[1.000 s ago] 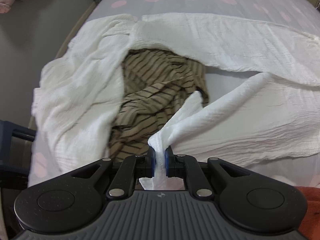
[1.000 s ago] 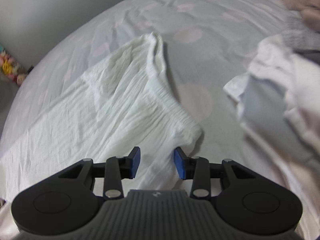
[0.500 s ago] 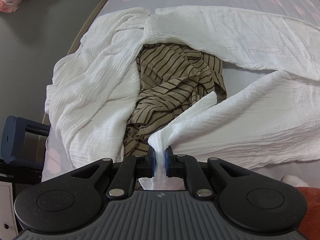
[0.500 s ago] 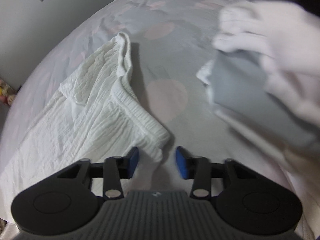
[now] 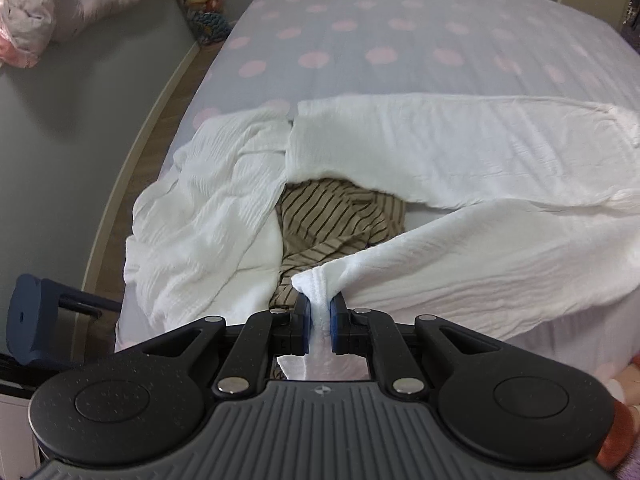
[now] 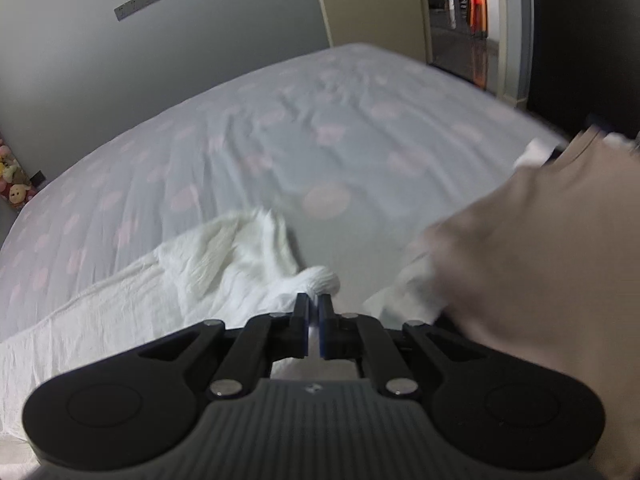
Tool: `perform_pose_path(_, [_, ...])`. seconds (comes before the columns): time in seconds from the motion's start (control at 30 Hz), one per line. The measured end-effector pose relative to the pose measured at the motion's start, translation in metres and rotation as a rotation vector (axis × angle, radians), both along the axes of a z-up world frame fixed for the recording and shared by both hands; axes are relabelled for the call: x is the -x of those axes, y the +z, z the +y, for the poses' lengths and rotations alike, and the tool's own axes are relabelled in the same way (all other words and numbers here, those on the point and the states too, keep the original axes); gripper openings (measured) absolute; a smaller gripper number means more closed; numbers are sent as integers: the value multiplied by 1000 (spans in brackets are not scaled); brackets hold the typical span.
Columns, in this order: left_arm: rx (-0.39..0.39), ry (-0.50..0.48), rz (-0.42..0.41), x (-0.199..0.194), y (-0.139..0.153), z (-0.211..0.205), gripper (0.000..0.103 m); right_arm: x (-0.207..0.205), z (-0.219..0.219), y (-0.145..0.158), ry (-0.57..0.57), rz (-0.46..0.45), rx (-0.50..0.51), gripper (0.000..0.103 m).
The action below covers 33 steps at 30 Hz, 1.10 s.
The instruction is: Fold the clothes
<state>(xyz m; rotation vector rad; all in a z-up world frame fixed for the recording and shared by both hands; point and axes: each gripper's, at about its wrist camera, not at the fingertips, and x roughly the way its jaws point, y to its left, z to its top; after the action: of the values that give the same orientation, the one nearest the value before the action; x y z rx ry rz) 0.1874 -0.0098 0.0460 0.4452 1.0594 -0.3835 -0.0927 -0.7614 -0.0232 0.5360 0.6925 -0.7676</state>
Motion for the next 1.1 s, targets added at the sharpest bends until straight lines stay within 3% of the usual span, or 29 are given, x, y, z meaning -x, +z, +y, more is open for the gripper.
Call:
perform_pose_path(0.1, [-18,-17,42,6,-2,6,7,4,-11,14,-16,40,19,5])
perform_pose_path(0.3, [-43,-12,184,31,-44,29,7,25,-14,-12,-48,156,57,0])
perform_pose_path(0.4, [-43,27,234,35,-75,43,7,41,-11,-23,-28,149,23,0])
perform_pose_path(0.53, [-23,83,261,33,-107,54,7,31,3,-41,42,138,-30,1])
perform_pose_path(0.67, [-14,57,288,33,-126,51,10,19,22,-58,108,155,-64,5])
perform_pose_path(0.93, [44,-28,236,28,-114,36,29,-4,59,-76,190,159,-110,6])
perform_pose_path(1.0, [39,-49,221,25,-111,30,42,-9,67,-79,201,149,-125,6])
perform_pose_path(1.1, [22,-65,197,20,-110,24,45,-18,80,-81,219,129,-144,7])
